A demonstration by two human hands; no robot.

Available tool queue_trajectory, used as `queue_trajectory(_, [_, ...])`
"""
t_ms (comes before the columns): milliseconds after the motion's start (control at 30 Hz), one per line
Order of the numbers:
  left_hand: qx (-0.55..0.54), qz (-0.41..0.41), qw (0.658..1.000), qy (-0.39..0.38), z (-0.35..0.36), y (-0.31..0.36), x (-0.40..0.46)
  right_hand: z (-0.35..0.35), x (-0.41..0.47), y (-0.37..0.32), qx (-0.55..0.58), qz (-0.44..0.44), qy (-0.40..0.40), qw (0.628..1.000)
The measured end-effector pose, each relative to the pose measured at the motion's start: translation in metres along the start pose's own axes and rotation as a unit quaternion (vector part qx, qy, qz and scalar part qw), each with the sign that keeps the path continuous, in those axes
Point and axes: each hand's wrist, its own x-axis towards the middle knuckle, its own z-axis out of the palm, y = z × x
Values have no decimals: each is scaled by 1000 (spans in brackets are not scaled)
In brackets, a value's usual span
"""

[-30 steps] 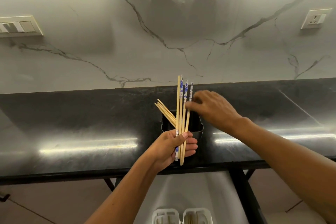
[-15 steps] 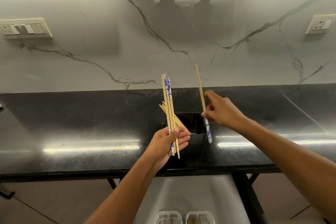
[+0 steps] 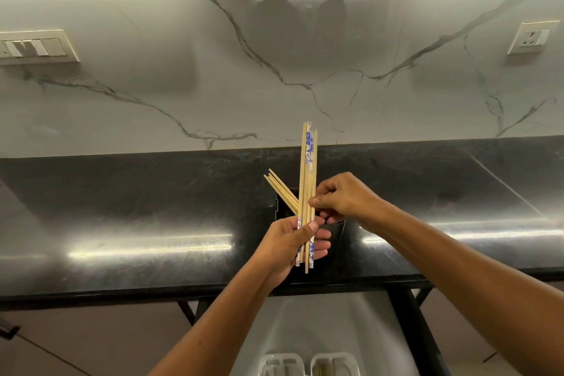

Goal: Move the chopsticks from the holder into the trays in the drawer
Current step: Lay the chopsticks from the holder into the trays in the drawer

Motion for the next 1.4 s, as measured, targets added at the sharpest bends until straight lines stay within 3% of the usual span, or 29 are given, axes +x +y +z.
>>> queue_trajectory(100, [16, -2, 1000, -1, -3, -3, 1, -7, 1, -8, -16, -71, 129, 989])
queue_trajectory(167, [25, -5, 1000, -6, -3, -4, 1, -15, 4, -17, 26, -104, 163, 981])
queue_trajectory(433, [45, -11, 998, -34, -5, -1, 0, -46, 15, -32, 139, -23, 16, 990])
queue_trajectory(600, [55, -9, 998, -24, -8, -4, 3, -55, 18, -32, 155, -61, 49, 985])
queue_trajectory(767, [27, -40, 999, 10, -14, -13, 5, -74, 14, -50, 216, -138, 190, 948])
queue_trajectory(900, [-71, -49, 994, 71, -16, -11, 12, -85, 9, -54, 247, -161, 261, 919])
queue_trajectory(1133, [-178, 24, 979, 102, -8, 25, 37, -17, -5, -13, 309, -42, 161, 936])
queue_trajectory(1267, [-176, 46, 979, 93, 0, 37, 42, 25, -11, 12, 277, -17, 138, 951])
queue_trajectory(1400, [-147, 53, 983, 93, 2, 34, 39, 44, -11, 28, 127, -39, 189, 973])
